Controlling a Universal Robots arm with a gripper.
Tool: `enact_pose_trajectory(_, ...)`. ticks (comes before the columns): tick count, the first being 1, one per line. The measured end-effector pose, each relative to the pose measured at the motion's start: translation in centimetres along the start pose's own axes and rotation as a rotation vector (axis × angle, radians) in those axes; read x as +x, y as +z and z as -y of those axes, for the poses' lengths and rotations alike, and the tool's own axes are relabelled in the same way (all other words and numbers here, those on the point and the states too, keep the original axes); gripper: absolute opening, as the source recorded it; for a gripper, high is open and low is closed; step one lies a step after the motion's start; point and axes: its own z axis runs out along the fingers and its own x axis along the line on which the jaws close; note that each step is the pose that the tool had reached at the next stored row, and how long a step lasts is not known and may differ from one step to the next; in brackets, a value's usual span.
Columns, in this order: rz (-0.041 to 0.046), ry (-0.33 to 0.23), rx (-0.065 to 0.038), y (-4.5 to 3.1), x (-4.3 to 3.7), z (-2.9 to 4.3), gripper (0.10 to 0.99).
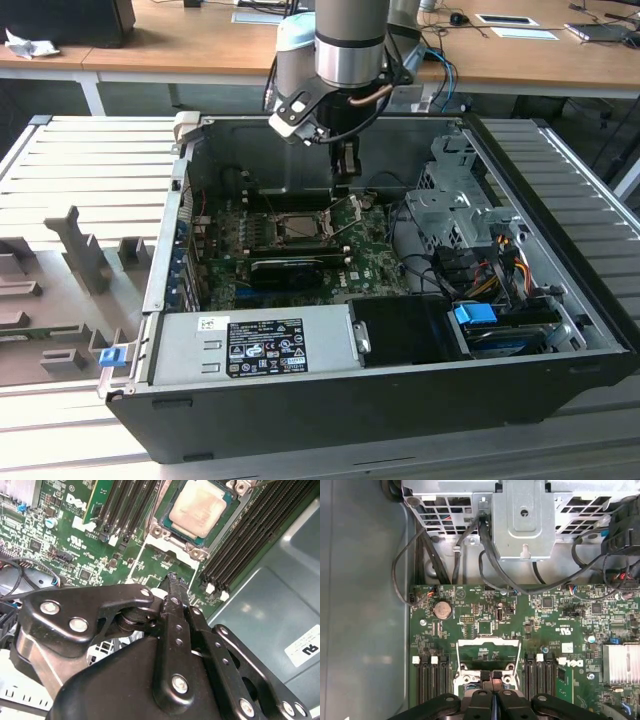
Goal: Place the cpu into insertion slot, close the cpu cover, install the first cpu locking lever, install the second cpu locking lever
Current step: 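Close the cpu cover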
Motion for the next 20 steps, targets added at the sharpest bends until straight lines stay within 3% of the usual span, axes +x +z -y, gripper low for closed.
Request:
enact_pose_trajectory(4,-0.0003,0.0,0.0,-0.37,0.0,-0.07,0.106)
enact_pose_trajectory(11,-0.0004,0.0,0.0,-0.49,0.01,-0.8,0.106)
enact_pose_trajectory(20,-0.0002,0.0,0.004,-0.4,0.04,-2.54,0.106)
